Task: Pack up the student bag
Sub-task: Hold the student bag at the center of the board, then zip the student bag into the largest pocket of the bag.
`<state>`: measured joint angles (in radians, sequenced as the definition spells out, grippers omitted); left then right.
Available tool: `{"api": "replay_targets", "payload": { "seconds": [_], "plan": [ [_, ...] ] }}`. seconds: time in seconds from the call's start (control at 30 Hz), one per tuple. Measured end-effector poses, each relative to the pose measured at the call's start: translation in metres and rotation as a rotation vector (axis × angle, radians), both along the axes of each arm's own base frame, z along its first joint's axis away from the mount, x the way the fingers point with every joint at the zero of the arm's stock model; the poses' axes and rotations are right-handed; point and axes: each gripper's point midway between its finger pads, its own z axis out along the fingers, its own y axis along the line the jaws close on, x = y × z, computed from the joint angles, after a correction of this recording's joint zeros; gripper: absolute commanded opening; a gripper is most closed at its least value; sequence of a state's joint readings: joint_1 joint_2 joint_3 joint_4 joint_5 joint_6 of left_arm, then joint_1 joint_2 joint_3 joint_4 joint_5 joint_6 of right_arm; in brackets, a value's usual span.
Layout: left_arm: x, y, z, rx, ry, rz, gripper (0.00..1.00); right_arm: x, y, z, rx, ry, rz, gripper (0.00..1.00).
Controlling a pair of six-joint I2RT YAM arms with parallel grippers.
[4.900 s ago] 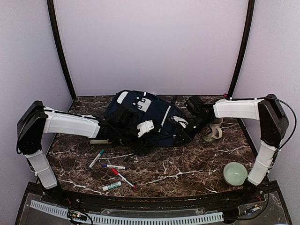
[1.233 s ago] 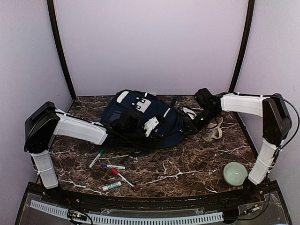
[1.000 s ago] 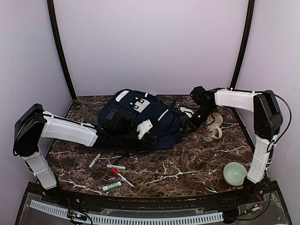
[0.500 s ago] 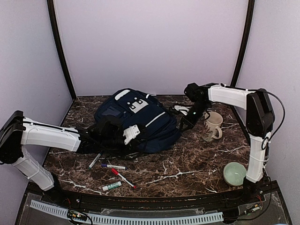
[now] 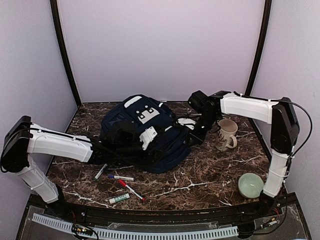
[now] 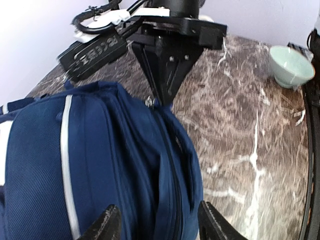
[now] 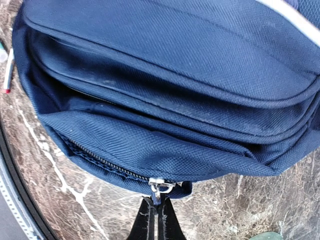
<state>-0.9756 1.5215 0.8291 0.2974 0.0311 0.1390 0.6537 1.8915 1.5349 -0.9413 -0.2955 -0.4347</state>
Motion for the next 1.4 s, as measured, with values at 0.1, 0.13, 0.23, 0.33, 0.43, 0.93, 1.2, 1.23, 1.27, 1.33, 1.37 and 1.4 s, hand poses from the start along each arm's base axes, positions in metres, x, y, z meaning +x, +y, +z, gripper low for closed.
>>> {"api": "replay_targets", "payload": {
  "seconds": [0.1,0.13,0.23,0.33,0.43,0.93,1.2,1.23,1.27,1.33,1.37,1.4],
  "plan": [
    [0.01,-0.021,-0.003,-0.046,0.033,0.003,0.55,-0.004,0.004,0.007,0.016,-0.006,0.006,0.0],
    [0.012,-0.027,-0.006,-0.056,0.046,0.001,0.55,-0.004,0.005,0.008,0.019,-0.006,0.005,0.0],
    [0.016,-0.04,-0.014,-0.074,0.083,-0.002,0.55,-0.008,0.007,0.008,0.026,0.007,0.005,0.0],
    [0.017,-0.049,-0.022,-0.082,0.12,-0.01,0.54,-0.014,0.007,0.003,0.025,0.027,0.005,0.0],
    [0.018,-0.056,-0.027,-0.093,0.146,-0.016,0.48,-0.018,0.009,0.001,0.033,0.042,0.007,0.0],
    [0.022,-0.072,-0.044,-0.101,0.196,-0.031,0.0,-0.026,0.004,-0.009,0.022,0.066,0.002,0.0],
    [0.014,-0.062,-0.036,-0.093,0.173,-0.053,0.0,-0.019,-0.001,-0.013,0.038,0.079,-0.026,0.0],
    [0.012,-0.06,-0.036,-0.09,0.171,-0.056,0.0,-0.016,-0.003,-0.013,0.04,0.08,-0.034,0.0],
    [0.01,-0.058,-0.035,-0.085,0.171,-0.059,0.0,-0.012,-0.004,-0.014,0.039,0.081,-0.043,0.0],
    [0.005,-0.051,-0.035,-0.07,0.169,-0.066,0.0,-0.001,-0.01,-0.019,0.034,0.084,-0.072,0.0],
    [0.003,-0.048,-0.036,-0.062,0.171,-0.068,0.0,0.005,-0.013,-0.023,0.03,0.085,-0.087,0.0],
    [0.001,-0.045,-0.036,-0.054,0.173,-0.07,0.0,0.011,-0.017,-0.027,0.027,0.087,-0.102,0.0]
  ]
}}
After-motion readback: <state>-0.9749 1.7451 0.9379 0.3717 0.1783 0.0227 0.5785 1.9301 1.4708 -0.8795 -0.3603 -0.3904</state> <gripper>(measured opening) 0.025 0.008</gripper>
